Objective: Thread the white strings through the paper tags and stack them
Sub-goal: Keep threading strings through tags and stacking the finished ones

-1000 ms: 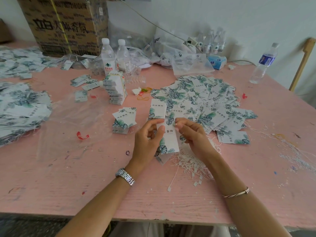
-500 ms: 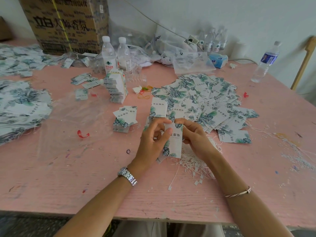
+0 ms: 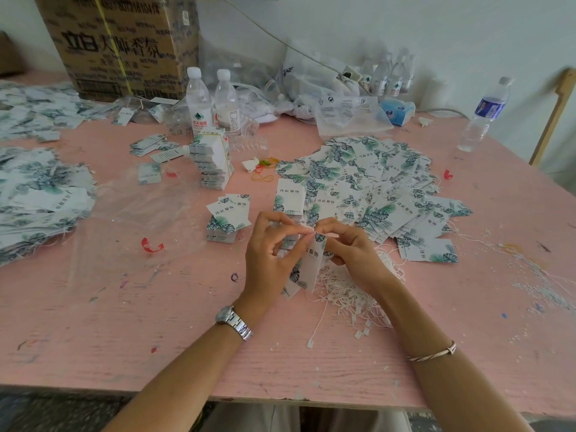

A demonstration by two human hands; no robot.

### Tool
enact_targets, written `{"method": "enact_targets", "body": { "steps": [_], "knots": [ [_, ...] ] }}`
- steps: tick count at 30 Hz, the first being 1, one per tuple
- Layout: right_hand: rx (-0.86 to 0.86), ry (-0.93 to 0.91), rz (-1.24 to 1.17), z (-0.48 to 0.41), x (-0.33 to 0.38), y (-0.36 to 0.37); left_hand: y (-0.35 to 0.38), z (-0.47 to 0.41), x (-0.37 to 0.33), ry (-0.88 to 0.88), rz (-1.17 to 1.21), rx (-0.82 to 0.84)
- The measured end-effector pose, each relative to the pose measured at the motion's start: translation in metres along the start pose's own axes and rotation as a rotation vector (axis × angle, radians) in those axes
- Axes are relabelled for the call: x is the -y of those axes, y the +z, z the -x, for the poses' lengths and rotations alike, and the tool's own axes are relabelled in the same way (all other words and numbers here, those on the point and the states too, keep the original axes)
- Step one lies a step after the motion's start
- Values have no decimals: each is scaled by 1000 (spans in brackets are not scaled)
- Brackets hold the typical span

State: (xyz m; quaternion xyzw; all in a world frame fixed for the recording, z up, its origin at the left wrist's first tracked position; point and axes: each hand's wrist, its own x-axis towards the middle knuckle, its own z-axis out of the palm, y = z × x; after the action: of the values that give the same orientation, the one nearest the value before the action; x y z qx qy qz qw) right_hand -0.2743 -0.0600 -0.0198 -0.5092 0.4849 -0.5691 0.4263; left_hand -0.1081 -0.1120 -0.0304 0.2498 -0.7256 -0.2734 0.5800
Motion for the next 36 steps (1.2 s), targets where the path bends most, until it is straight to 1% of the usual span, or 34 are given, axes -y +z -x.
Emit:
{"method": "enact_targets", "body": {
  "steps": [4, 6, 7, 10, 12, 15, 20, 25, 29, 32, 36],
  "knots": [
    [20, -30, -6, -2, -2, -2, 1, 2, 2, -77, 4, 55],
    [-17, -37, 11, -3, -4, -2, 1, 4, 3, -113, 23, 64],
    [-56, -40, -22, -5, -6, -3, 1, 5, 4, -124, 52, 60],
    [-166, -36, -222, -9, -5, -8, 1, 6, 4, -169, 165, 41],
    [-214, -42, -274, -9, -3, -13, 1, 7, 3, -195, 217, 45],
    [-269, -49, -257, -8, -3, -17, 2, 8, 5, -215, 255, 48],
    [-335, -57, -174, -9, -4, -17, 2, 7, 9, -239, 291, -17],
    [-333, -43, -195, -8, -5, -18, 2, 4, 7, -238, 279, -47],
    [-219, -81, -238, -8, -5, -17, 2, 2, 5, -248, 226, -18],
    [-155, -93, -198, -7, -5, -15, 3, 2, 6, -263, 207, 10],
    [-172, -90, -161, -6, -6, -12, 4, 3, 8, -252, 179, 57]
  ]
}}
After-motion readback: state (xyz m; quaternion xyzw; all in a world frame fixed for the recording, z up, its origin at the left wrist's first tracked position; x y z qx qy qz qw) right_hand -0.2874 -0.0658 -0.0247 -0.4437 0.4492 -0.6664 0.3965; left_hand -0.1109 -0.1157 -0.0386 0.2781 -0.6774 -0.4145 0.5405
